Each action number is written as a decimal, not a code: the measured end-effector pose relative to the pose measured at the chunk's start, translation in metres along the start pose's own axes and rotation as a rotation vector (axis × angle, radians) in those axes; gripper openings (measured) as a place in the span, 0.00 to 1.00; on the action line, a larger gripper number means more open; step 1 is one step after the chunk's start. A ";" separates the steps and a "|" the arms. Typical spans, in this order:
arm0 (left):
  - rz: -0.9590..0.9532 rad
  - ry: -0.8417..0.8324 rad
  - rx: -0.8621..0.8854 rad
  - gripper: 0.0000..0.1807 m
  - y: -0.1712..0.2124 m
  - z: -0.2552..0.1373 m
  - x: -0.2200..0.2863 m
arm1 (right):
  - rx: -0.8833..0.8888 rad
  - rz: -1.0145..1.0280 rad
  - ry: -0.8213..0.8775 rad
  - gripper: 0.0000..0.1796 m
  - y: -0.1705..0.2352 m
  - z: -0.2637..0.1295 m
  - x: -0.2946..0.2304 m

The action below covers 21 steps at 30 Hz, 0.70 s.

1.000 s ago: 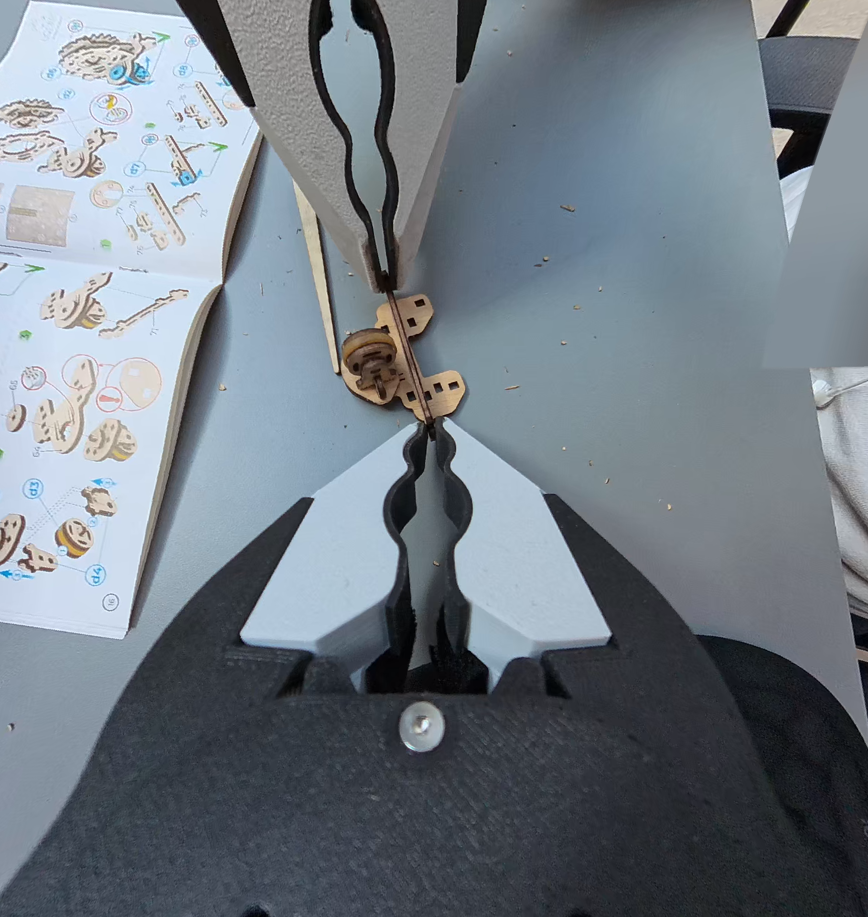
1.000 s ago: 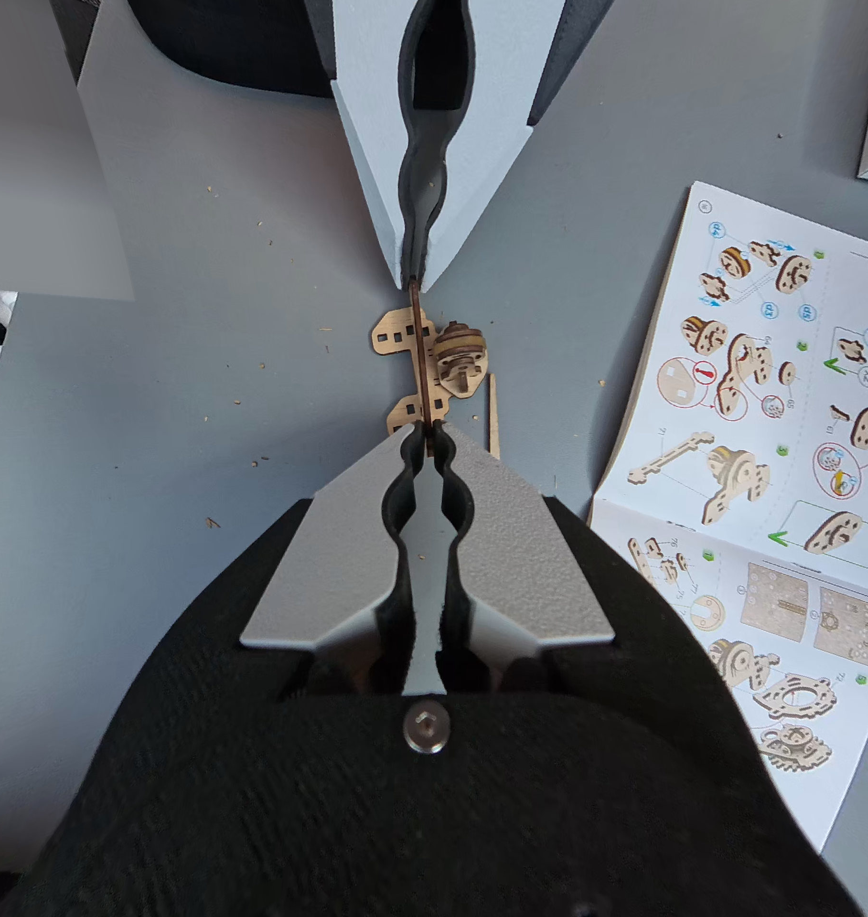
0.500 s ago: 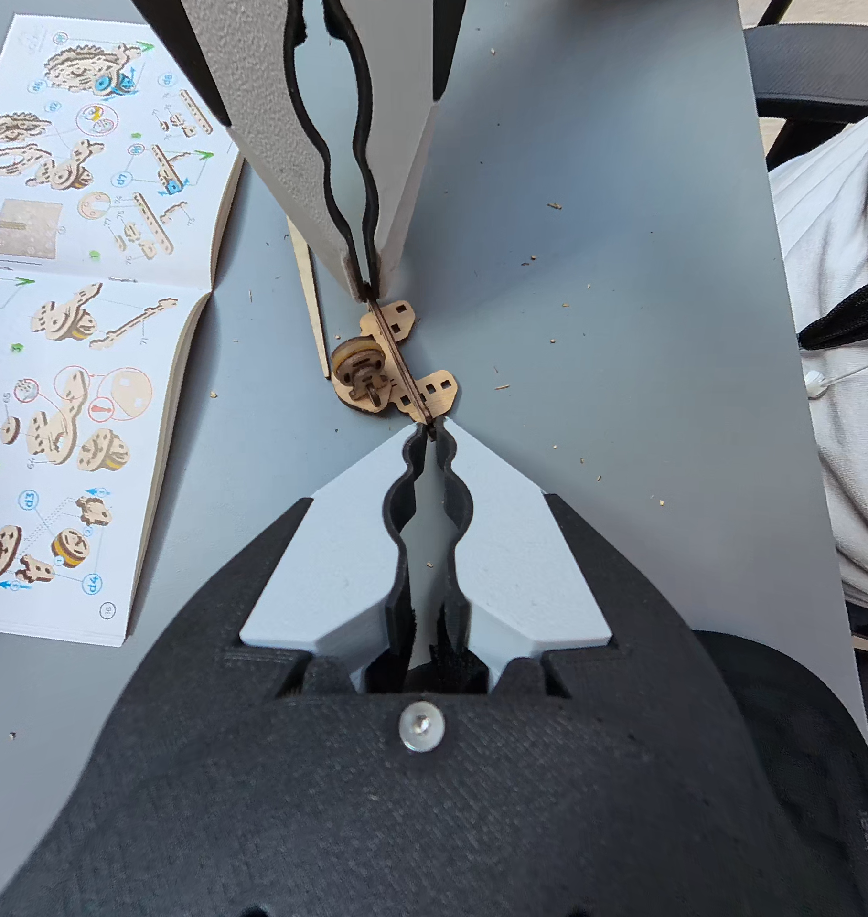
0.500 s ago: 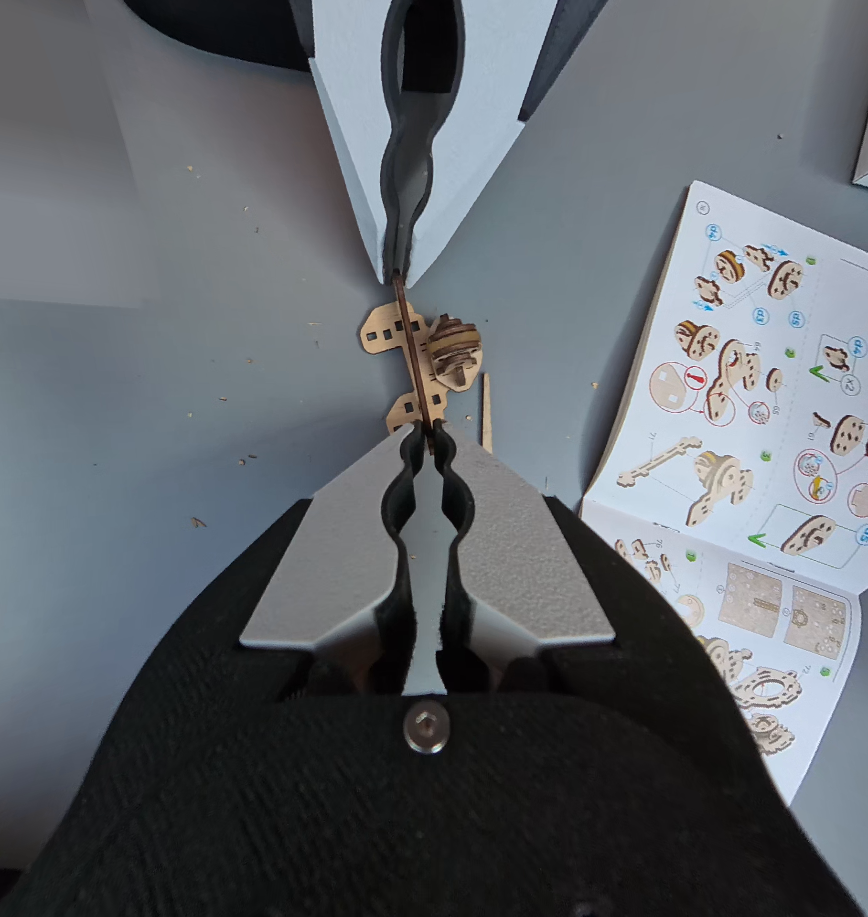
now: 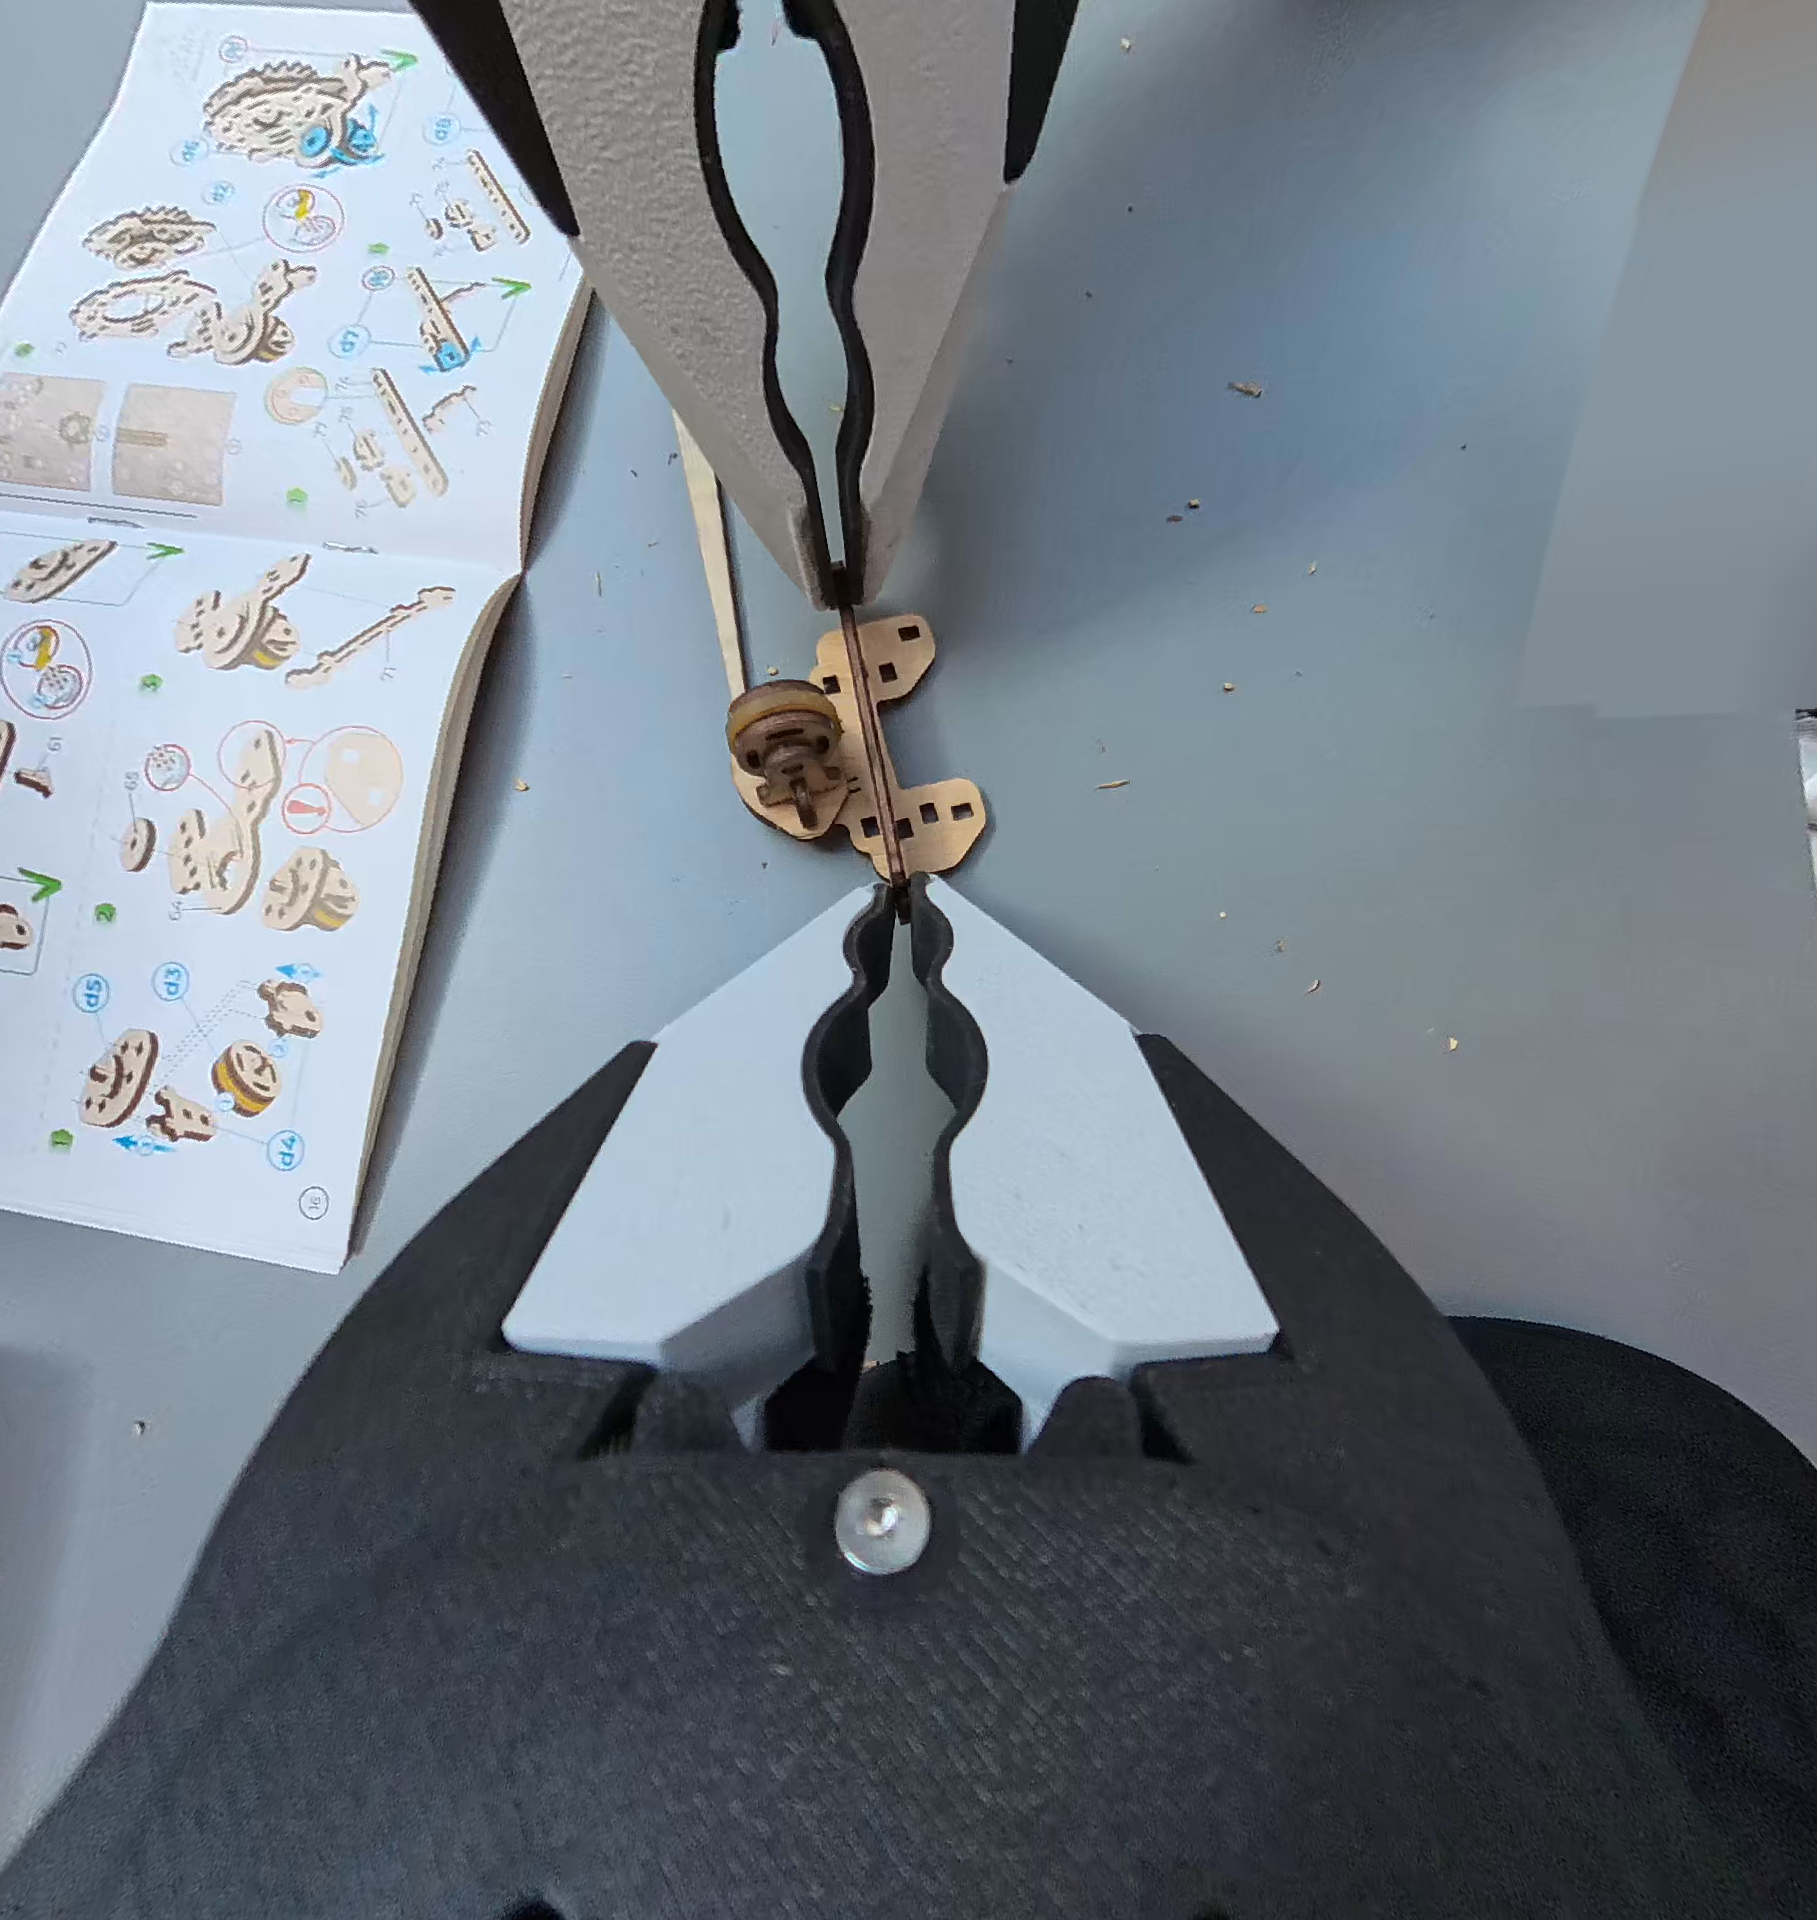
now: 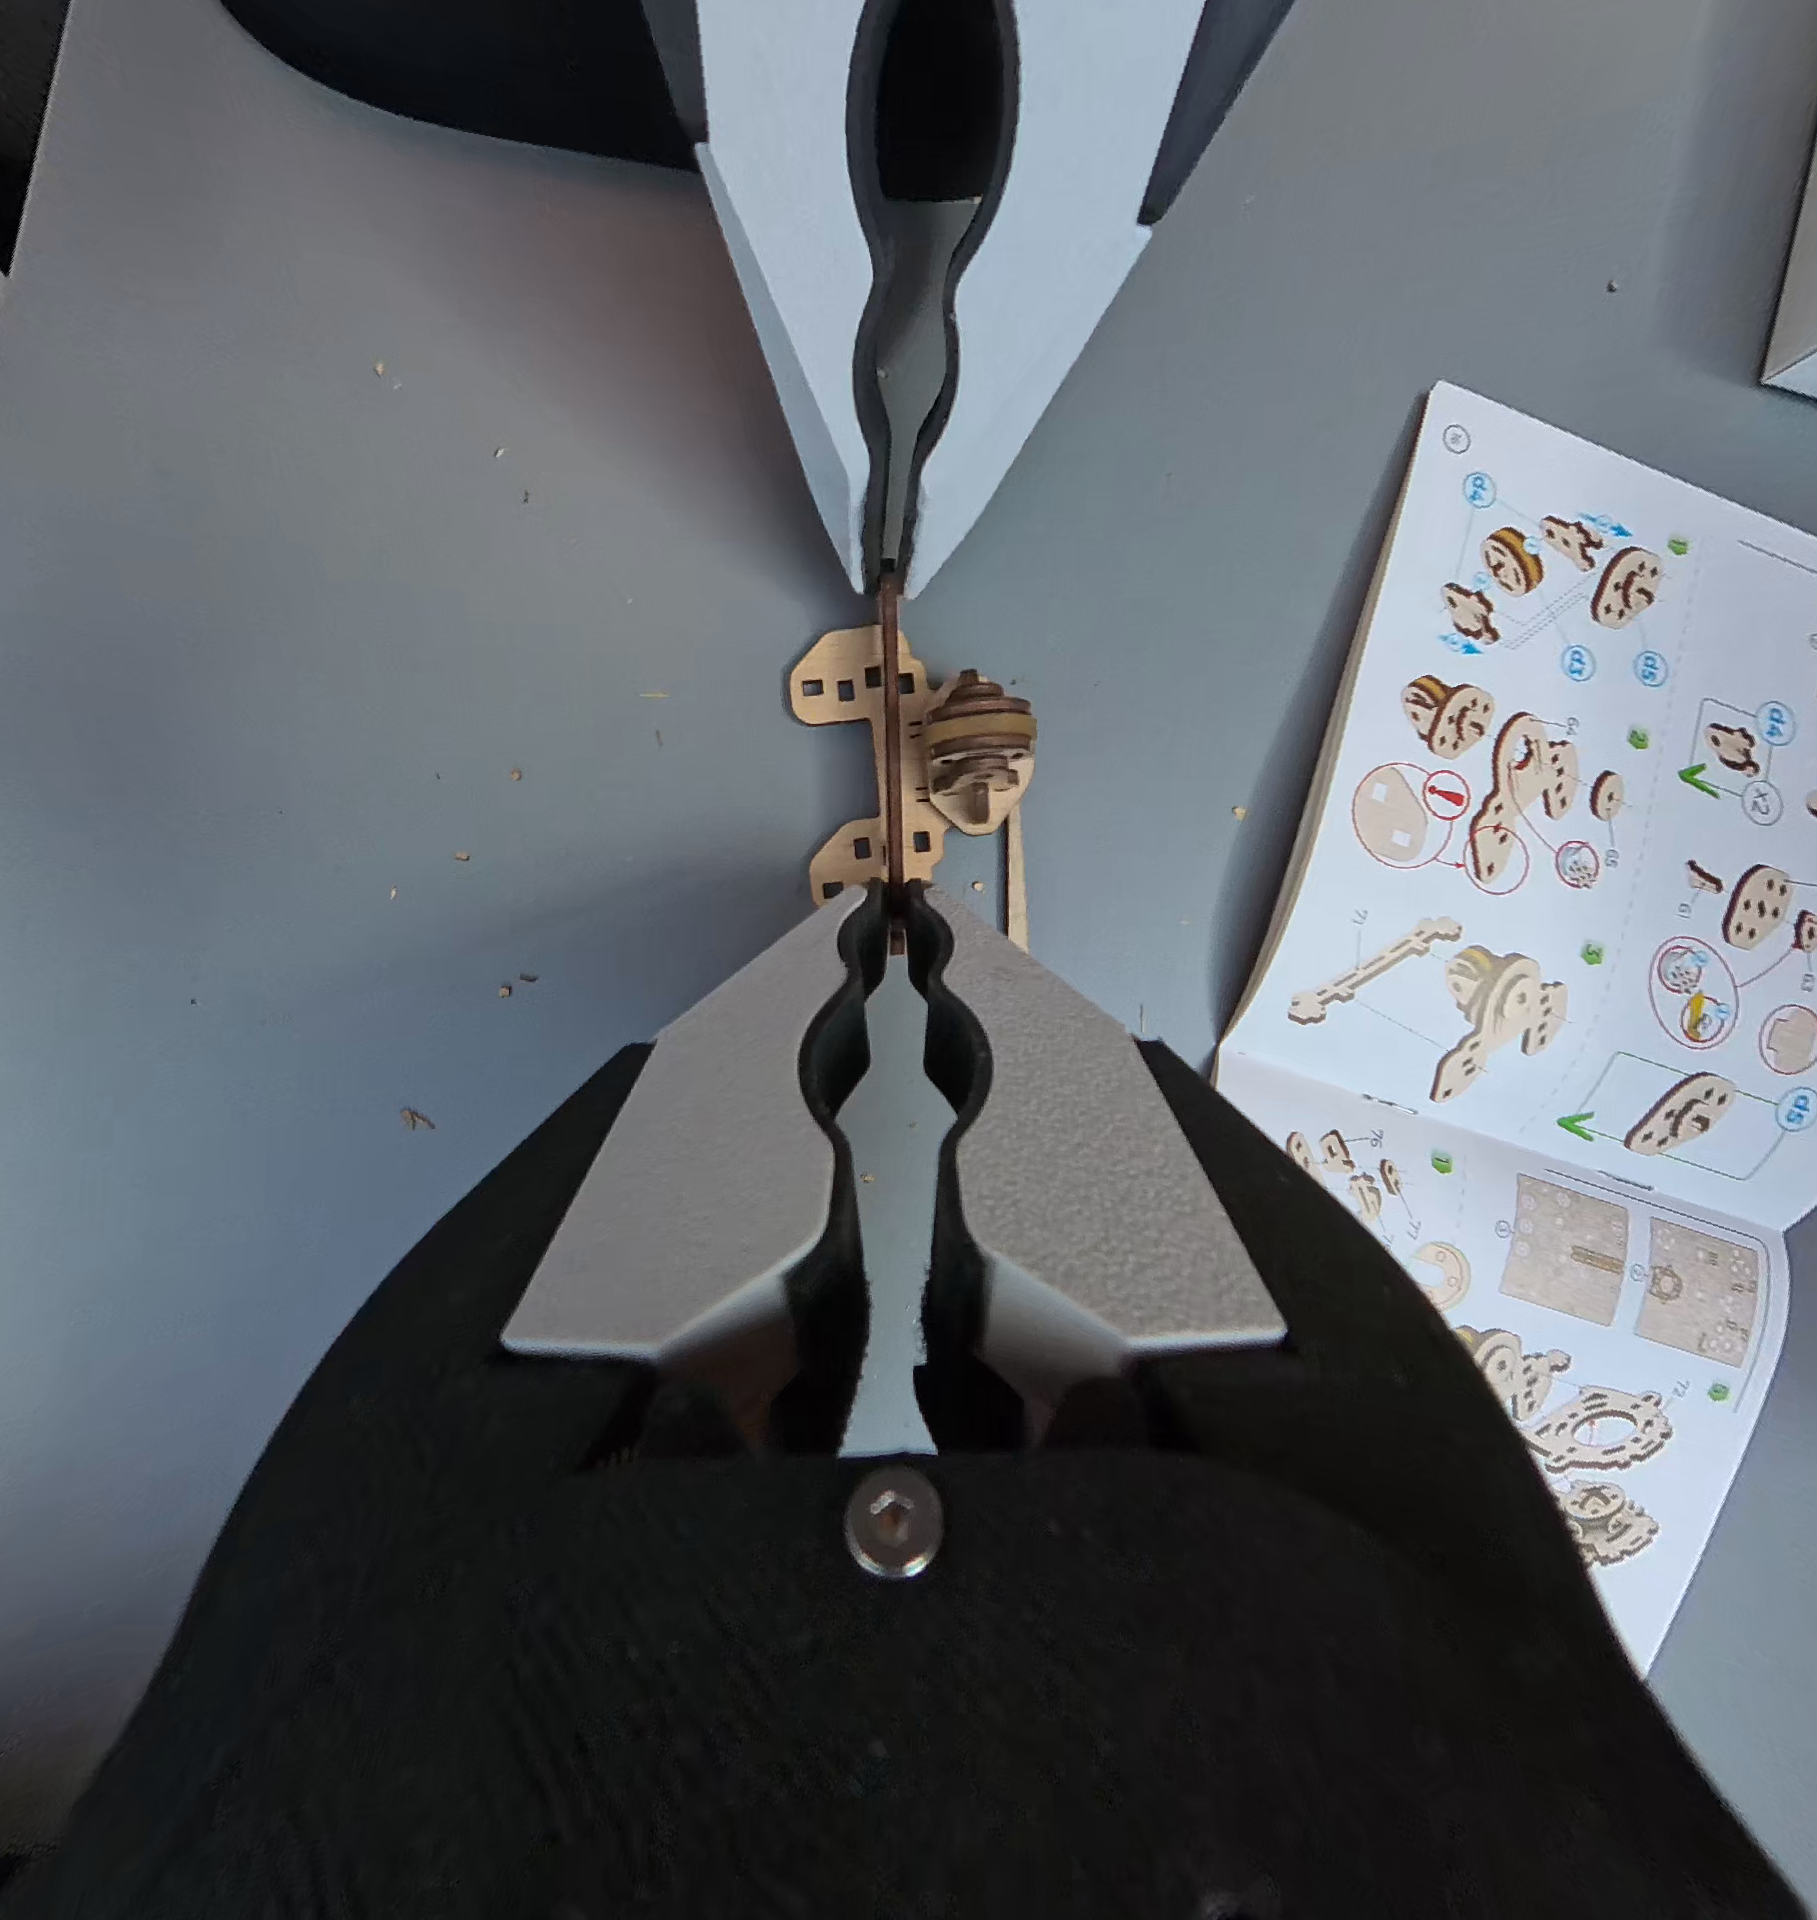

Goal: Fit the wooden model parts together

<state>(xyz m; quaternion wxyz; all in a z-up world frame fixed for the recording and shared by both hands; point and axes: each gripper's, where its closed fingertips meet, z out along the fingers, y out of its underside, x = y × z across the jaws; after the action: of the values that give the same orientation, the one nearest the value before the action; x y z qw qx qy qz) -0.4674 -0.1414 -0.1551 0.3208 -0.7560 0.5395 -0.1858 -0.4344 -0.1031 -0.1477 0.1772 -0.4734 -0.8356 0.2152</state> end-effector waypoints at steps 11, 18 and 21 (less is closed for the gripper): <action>-0.060 0.005 0.010 0.00 0.001 -0.002 -0.005 | 0.006 0.022 0.015 0.01 -0.002 0.003 -0.007; -0.066 0.014 0.018 0.00 -0.001 -0.003 -0.004 | -0.010 0.001 -0.003 0.01 -0.004 0.001 -0.010; -0.075 0.021 0.032 0.00 -0.003 -0.005 -0.003 | -0.020 -0.019 -0.028 0.01 -0.006 -0.004 -0.009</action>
<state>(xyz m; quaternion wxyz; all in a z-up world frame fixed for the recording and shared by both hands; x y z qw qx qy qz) -0.4692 -0.1390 -0.1493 0.3199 -0.7684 0.5111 -0.2144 -0.4328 -0.1132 -0.1422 0.1628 -0.4643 -0.8445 0.2115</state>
